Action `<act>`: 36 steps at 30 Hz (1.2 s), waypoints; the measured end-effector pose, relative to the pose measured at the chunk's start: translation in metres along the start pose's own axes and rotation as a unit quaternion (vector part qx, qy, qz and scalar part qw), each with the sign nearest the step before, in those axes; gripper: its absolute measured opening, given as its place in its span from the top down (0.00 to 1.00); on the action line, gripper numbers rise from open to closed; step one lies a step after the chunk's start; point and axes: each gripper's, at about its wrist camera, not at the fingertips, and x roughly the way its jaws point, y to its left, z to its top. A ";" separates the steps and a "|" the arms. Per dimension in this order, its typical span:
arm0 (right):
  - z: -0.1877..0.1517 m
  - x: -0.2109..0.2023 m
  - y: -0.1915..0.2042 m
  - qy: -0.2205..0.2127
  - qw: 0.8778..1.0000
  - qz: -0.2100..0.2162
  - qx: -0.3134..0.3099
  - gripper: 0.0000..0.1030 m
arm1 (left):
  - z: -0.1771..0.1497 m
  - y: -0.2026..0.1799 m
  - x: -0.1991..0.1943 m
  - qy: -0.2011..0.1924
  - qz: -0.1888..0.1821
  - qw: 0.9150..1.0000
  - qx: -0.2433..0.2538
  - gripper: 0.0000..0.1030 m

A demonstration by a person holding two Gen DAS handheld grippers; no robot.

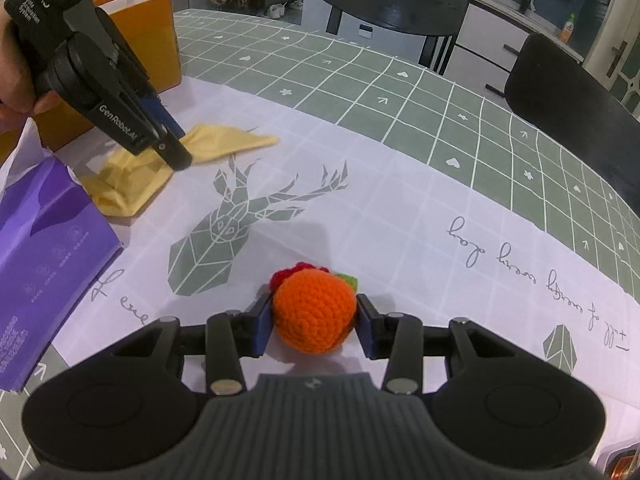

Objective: Organize soft objects
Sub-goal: 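Lift the yellow cloth and knitted orange and carry both over the orange box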

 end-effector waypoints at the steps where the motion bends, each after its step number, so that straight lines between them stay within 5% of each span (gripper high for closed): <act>1: 0.000 0.000 0.000 0.000 1.000 0.000 0.000 0.59 | -0.001 0.000 0.000 0.000 0.003 1.000 0.002 0.94; 15: 0.000 -0.018 0.012 -0.003 1.000 -0.006 -0.018 0.60 | -0.020 0.013 -0.045 -0.040 0.026 0.999 -0.013 0.94; 27: -0.013 -0.078 0.043 -0.029 0.999 0.007 -0.044 0.60 | -0.097 0.017 -0.130 -0.061 0.067 0.996 0.011 0.94; 36: -0.041 -0.103 0.111 -0.006 0.993 0.039 -0.114 0.60 | -0.182 -0.016 -0.139 -0.033 0.067 0.995 0.070 0.94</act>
